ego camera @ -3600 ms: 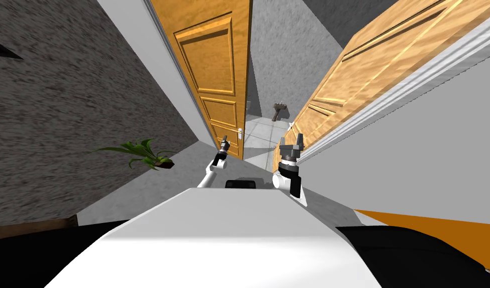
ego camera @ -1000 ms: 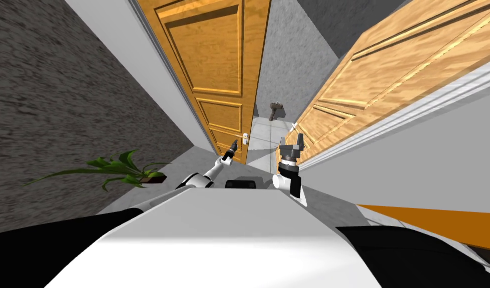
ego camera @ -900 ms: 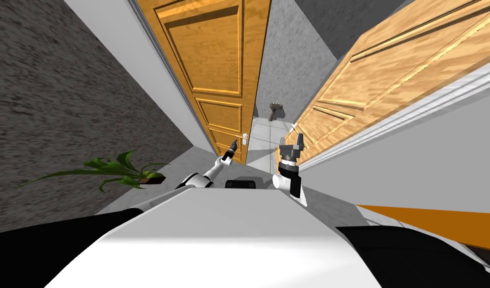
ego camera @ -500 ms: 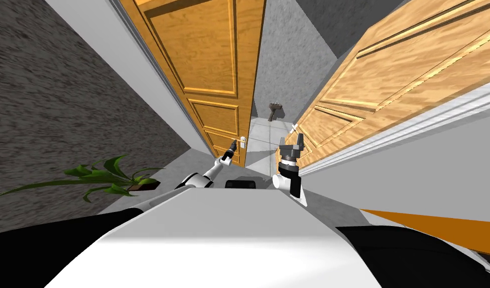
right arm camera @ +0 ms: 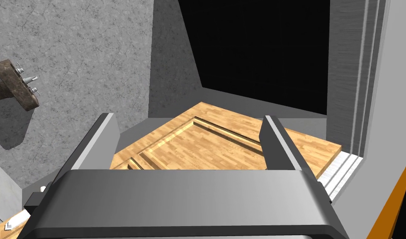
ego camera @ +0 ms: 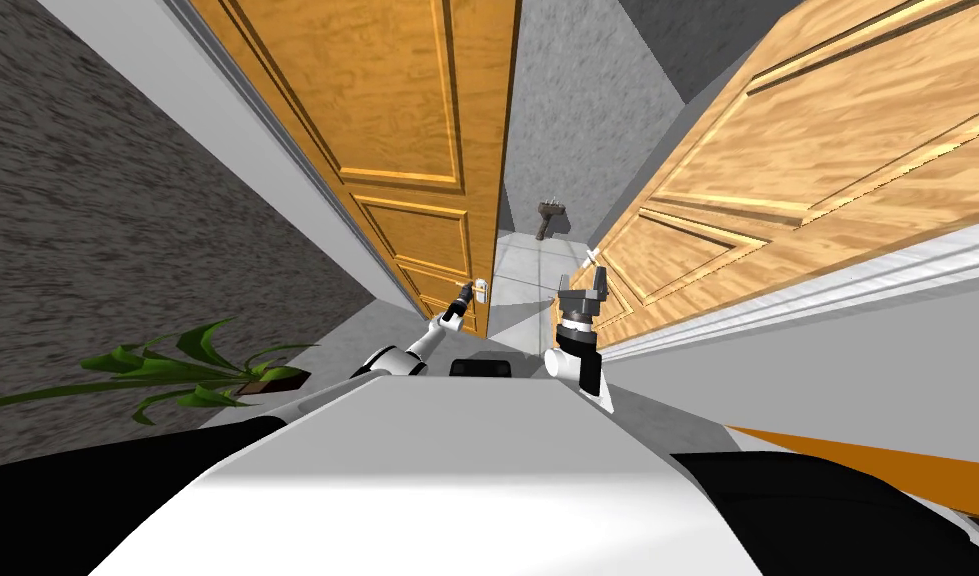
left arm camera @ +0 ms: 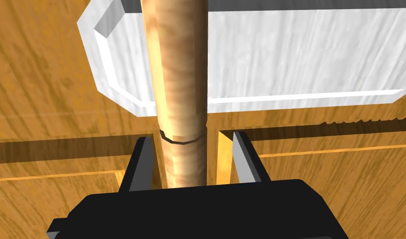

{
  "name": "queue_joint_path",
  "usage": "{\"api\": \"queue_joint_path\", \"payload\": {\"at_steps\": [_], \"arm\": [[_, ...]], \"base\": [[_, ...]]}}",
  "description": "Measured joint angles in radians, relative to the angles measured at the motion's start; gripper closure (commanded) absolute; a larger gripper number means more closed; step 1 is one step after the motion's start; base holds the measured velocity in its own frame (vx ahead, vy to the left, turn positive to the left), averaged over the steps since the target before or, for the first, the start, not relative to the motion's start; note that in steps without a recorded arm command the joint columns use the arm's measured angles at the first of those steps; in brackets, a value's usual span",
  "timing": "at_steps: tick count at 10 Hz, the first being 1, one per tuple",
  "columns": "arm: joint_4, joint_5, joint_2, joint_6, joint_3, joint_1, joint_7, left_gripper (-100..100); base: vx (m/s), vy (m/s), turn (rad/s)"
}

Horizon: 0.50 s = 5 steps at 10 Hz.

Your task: Push the door open

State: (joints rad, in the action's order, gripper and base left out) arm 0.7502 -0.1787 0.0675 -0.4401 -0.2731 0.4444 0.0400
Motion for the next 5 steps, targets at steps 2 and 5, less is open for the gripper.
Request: {"api": "queue_joint_path", "payload": {"at_steps": [2,5], "arm": [[0.003,0.0,0.002,0.0,0.002,0.006,0.0,100],[0.003,0.0,0.001,0.0,0.002,0.006,0.0,100]], "base": [[-0.007,0.003,-0.007],[0.028,-0.015,0.003]]}}
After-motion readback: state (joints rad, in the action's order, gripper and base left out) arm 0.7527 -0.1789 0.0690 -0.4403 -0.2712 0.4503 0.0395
